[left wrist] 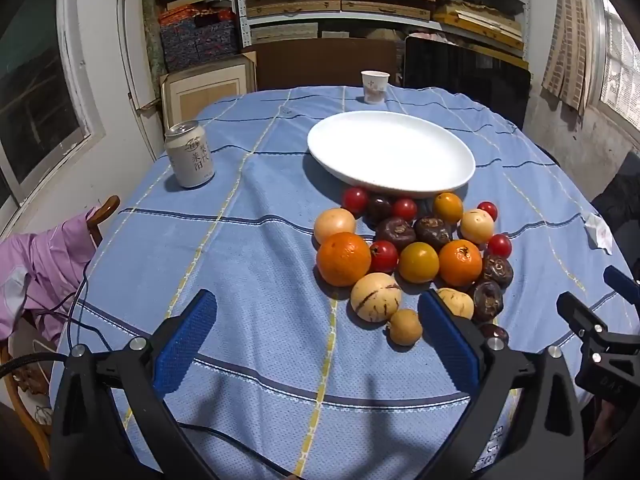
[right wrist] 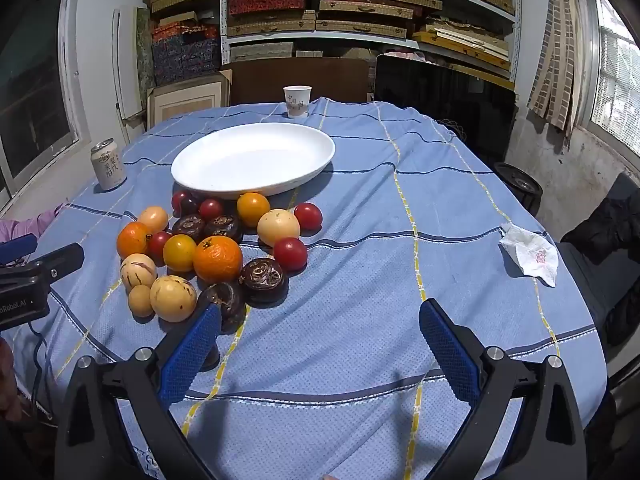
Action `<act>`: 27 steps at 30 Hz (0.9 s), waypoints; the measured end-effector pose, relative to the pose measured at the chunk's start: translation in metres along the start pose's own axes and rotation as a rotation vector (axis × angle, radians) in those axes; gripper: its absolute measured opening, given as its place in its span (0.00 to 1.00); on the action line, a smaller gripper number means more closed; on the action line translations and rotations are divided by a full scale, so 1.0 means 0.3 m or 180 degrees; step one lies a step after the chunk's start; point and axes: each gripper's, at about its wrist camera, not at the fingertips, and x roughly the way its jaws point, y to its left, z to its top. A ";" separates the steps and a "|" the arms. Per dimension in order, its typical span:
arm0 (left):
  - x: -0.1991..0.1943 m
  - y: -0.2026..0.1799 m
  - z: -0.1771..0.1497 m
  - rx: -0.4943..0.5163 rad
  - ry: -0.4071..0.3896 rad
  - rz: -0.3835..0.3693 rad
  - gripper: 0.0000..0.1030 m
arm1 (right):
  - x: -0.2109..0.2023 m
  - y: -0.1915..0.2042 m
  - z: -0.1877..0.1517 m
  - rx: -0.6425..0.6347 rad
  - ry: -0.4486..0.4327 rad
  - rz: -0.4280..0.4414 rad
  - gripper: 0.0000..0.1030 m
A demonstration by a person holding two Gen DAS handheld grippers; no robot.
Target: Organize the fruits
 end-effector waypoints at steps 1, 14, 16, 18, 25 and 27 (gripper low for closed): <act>-0.001 0.002 0.000 -0.0012 -0.0008 0.0005 0.96 | 0.000 -0.001 -0.002 0.0017 -0.0010 0.0019 0.97; -0.008 0.002 -0.008 0.0005 -0.0021 -0.0037 0.96 | -0.018 0.012 -0.001 -0.0019 -0.0020 0.0042 0.97; -0.011 0.005 -0.008 -0.0001 -0.0016 -0.0038 0.96 | -0.017 0.006 -0.005 -0.0010 -0.0031 0.0046 0.97; -0.002 0.010 -0.011 -0.0009 -0.0003 -0.0016 0.96 | -0.026 0.003 -0.003 -0.0012 -0.0036 0.0050 0.97; 0.007 0.009 -0.012 0.0017 0.0016 0.0000 0.96 | -0.014 0.008 -0.011 -0.0024 -0.0032 0.0071 0.97; 0.008 0.006 -0.013 0.0029 0.0016 -0.0009 0.96 | -0.013 0.008 -0.010 -0.0027 -0.0034 0.0069 0.97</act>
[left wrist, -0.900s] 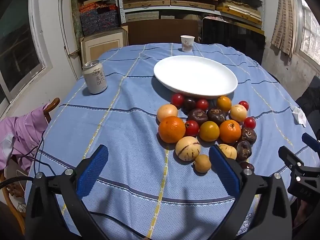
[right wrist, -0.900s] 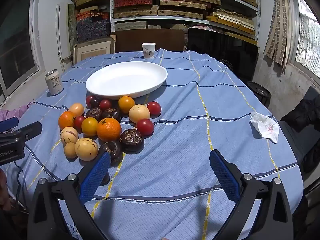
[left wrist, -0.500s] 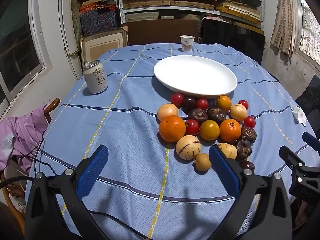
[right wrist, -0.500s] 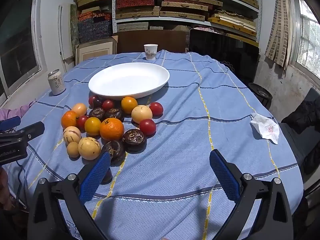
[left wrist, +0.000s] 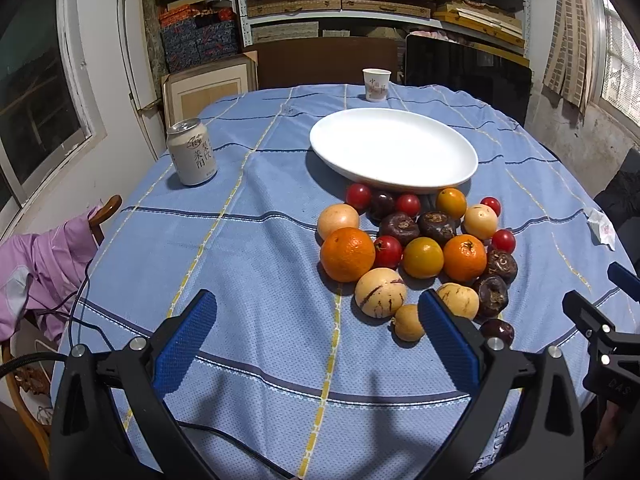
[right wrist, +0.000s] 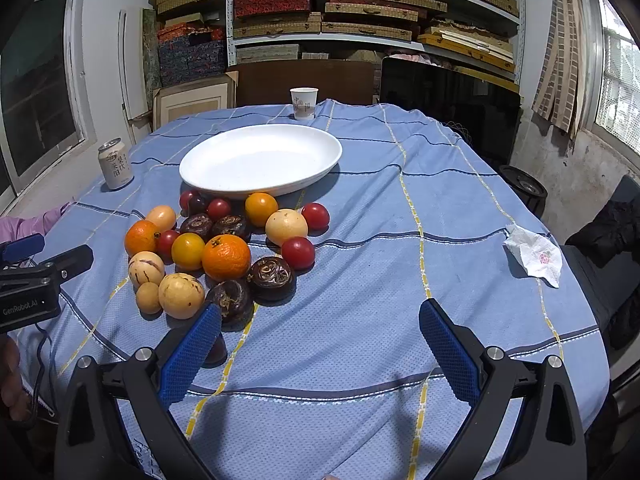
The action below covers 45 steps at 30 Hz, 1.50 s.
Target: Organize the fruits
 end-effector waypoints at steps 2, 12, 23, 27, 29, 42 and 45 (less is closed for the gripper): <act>0.005 0.000 0.001 -0.0001 0.0011 -0.0011 0.96 | 0.001 0.001 0.000 -0.0001 -0.0002 0.0008 0.97; 0.011 0.007 -0.004 -0.0022 0.0016 -0.0010 0.96 | 0.009 0.011 -0.005 -0.0019 -0.0007 0.0066 0.97; 0.009 0.003 -0.010 -0.0008 0.0003 -0.0007 0.96 | -0.004 0.019 -0.011 -0.0047 -0.0032 0.0098 0.97; 0.004 -0.004 -0.013 -0.0004 -0.0005 -0.0006 0.96 | -0.005 0.017 -0.017 -0.0033 0.0022 0.0169 0.97; 0.001 -0.005 -0.015 -0.0003 -0.0008 -0.0012 0.96 | -0.009 0.014 -0.016 -0.0024 0.0010 0.0167 0.97; 0.008 -0.007 -0.022 0.0000 0.0020 -0.0029 0.96 | -0.003 0.018 -0.023 -0.0017 0.0029 0.0221 0.97; 0.010 -0.009 -0.025 0.0004 0.0026 -0.0032 0.96 | -0.007 0.019 -0.022 -0.0025 0.0018 0.0230 0.97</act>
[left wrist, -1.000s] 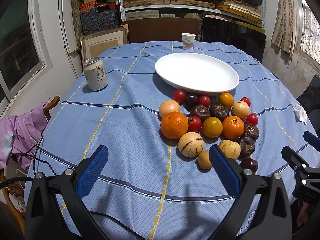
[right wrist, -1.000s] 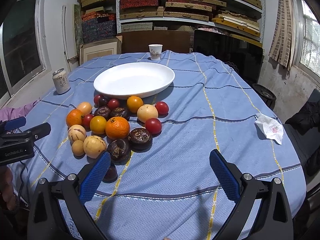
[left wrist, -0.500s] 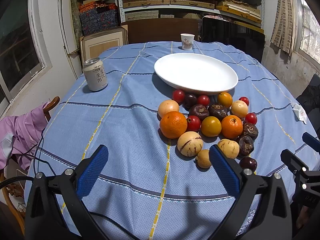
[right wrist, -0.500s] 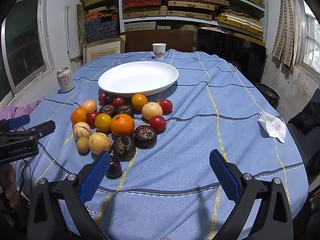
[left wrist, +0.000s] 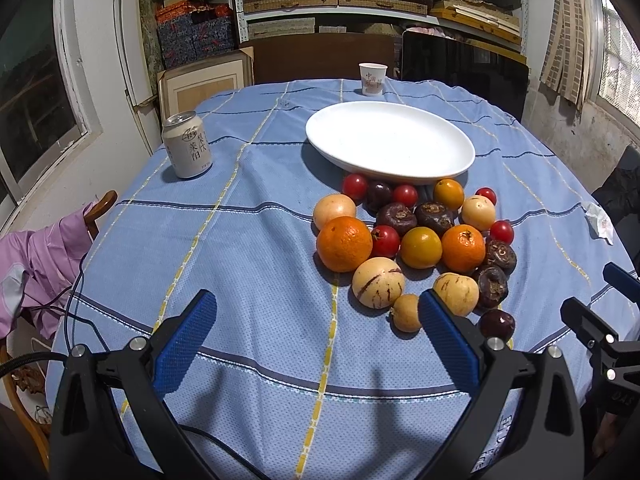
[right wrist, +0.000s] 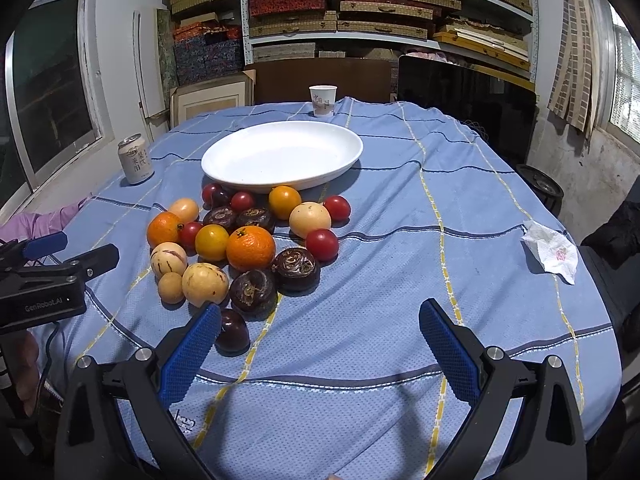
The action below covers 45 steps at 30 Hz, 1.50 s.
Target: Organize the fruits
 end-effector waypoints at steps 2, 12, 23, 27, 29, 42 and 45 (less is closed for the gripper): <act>0.001 -0.001 -0.002 0.0003 0.0002 -0.0004 0.96 | -0.002 0.002 0.000 -0.0009 -0.0010 -0.0001 0.97; 0.002 -0.001 -0.004 0.0004 0.0007 -0.0005 0.96 | -0.013 0.010 0.002 -0.0039 -0.0054 0.0007 0.97; 0.003 -0.001 -0.004 0.0007 0.0007 -0.0001 0.96 | -0.015 0.012 0.003 -0.0040 -0.0062 0.0007 0.97; 0.003 -0.001 -0.004 0.0005 0.0010 -0.0002 0.96 | -0.015 0.012 0.003 -0.0044 -0.0064 0.0005 0.97; 0.002 -0.001 -0.004 0.0005 0.0010 -0.0002 0.96 | -0.015 0.012 0.003 -0.0041 -0.0062 0.0007 0.97; 0.071 -0.078 -0.041 0.0357 0.0177 -0.0373 0.96 | -0.009 -0.024 0.007 -0.0024 -0.0066 -0.0043 0.97; 0.094 -0.083 -0.048 0.0359 0.0199 -0.0411 0.96 | 0.001 -0.042 0.002 -0.0014 -0.0055 -0.0071 0.97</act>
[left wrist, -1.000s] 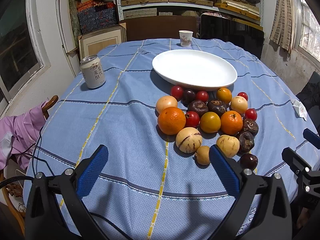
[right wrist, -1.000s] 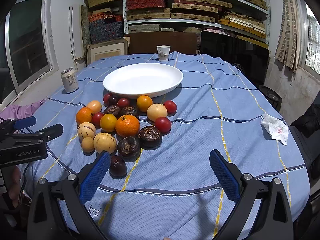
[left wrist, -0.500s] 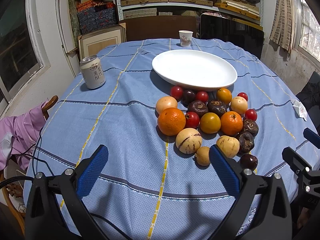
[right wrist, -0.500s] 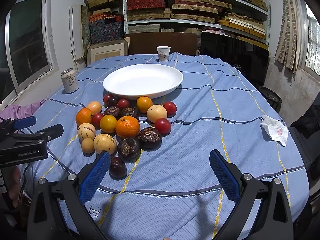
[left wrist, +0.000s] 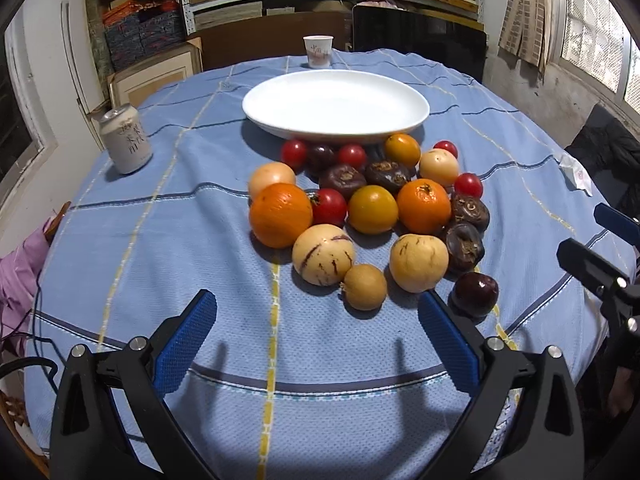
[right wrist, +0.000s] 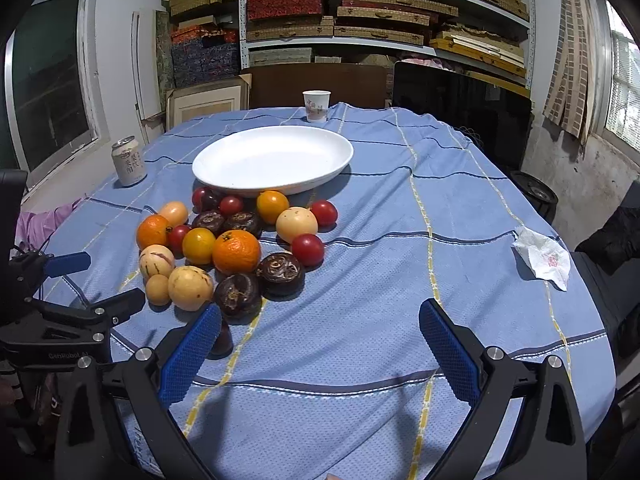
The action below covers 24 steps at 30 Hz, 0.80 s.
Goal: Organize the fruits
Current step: 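Grasp the mandarin orange with the left gripper while the right gripper grasps a dark plum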
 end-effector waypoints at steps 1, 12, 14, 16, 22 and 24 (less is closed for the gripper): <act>0.003 0.003 0.000 -0.0025 -0.0008 -0.0023 0.96 | 0.005 -0.001 -0.004 0.0000 0.0005 -0.0003 0.97; 0.057 0.126 0.078 -0.0551 0.0021 0.0025 0.96 | 0.056 -0.029 -0.016 0.0080 0.0117 0.0047 0.97; 0.085 0.126 0.104 -0.0547 0.0101 0.0033 0.95 | 0.062 -0.029 -0.017 0.0078 0.0124 0.0047 0.97; 0.107 0.115 0.126 -0.0479 0.0101 0.0144 0.94 | 0.069 -0.033 -0.018 0.0090 0.0136 0.0039 0.97; 0.188 0.143 0.159 -0.0557 0.0217 0.0055 0.71 | 0.091 -0.051 -0.021 0.0136 0.0180 0.0039 0.97; 0.197 0.162 0.155 -0.0627 0.0225 -0.0018 0.70 | 0.099 -0.056 -0.022 0.0159 0.0197 0.0045 0.97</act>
